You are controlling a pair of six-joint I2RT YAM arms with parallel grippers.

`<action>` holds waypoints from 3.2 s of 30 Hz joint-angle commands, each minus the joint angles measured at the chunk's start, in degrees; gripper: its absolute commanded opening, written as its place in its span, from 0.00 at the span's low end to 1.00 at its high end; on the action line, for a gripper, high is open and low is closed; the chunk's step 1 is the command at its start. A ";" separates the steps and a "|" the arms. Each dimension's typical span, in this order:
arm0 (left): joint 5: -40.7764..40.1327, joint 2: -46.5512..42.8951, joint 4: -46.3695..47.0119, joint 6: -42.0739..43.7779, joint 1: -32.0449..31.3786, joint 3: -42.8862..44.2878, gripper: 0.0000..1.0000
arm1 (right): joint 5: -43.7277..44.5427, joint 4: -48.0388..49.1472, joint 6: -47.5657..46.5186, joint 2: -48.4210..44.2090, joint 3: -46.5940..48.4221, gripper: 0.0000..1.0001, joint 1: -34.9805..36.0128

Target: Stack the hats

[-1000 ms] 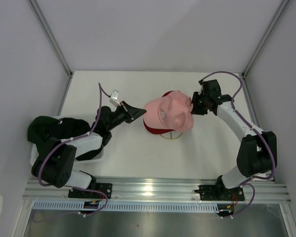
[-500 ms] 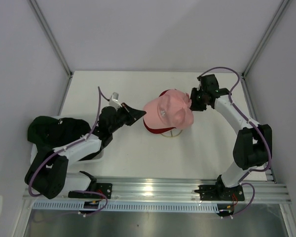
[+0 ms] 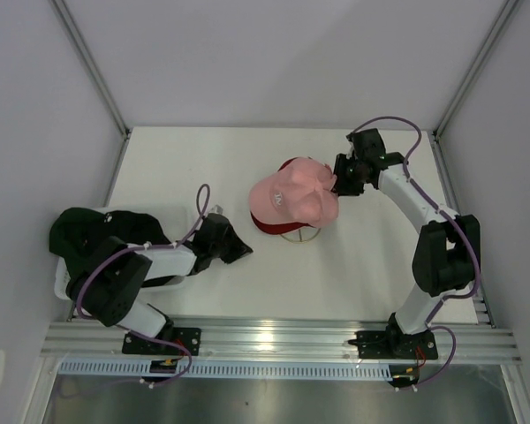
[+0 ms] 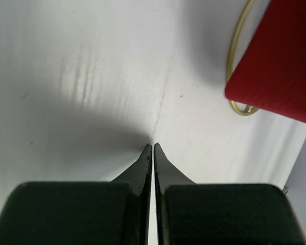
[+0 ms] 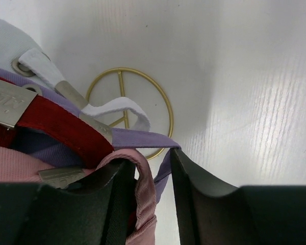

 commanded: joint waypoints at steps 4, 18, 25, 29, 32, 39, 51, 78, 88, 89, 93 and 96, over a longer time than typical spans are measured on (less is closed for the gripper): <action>-1.31 -3.02 2.19 2.54 -0.84 -3.35 0.01 | 0.99 -4.83 -2.65 1.83 1.58 0.51 0.36; -6.67 -24.55 -17.04 19.24 0.82 8.51 0.35 | 0.56 -22.07 -5.73 -1.32 17.49 0.99 -0.61; -1.83 -26.15 -19.60 25.39 7.33 15.79 0.49 | 1.16 -27.25 -6.26 -3.96 19.34 1.00 -2.10; -0.69 -26.67 -27.65 29.44 9.97 22.82 0.68 | 2.48 -28.84 -6.00 -6.95 22.05 1.00 -2.19; -9.01 -29.38 -37.92 30.32 10.41 29.51 0.88 | 3.01 -28.93 -5.56 -9.67 23.55 1.00 -2.46; -28.19 -38.77 -60.72 23.66 19.10 31.99 0.99 | -5.14 -21.82 -4.33 -14.42 22.60 1.00 -2.46; -33.47 -33.89 -61.00 33.56 33.88 25.56 0.89 | -12.63 -12.23 -4.94 -16.98 16.18 1.00 -2.37; -12.39 -36.78 -60.82 55.45 34.84 42.43 0.01 | -11.13 -12.84 -4.24 -13.82 24.52 1.00 -2.46; 34.33 -41.96 -54.96 73.98 34.76 46.67 0.03 | -17.28 -8.46 -4.24 -13.20 27.34 1.00 -2.46; 38.03 -42.40 -52.76 74.61 34.67 45.44 0.03 | -17.90 -7.92 -4.24 -13.02 27.77 1.00 -2.46; 52.89 -37.08 -45.54 76.99 34.67 47.26 0.01 | -23.52 -6.16 -4.06 -11.71 30.76 1.00 -2.46; 64.41 -30.91 -45.36 78.04 34.32 53.76 0.01 | -28.35 -3.63 -1.43 -10.39 32.17 1.00 -2.46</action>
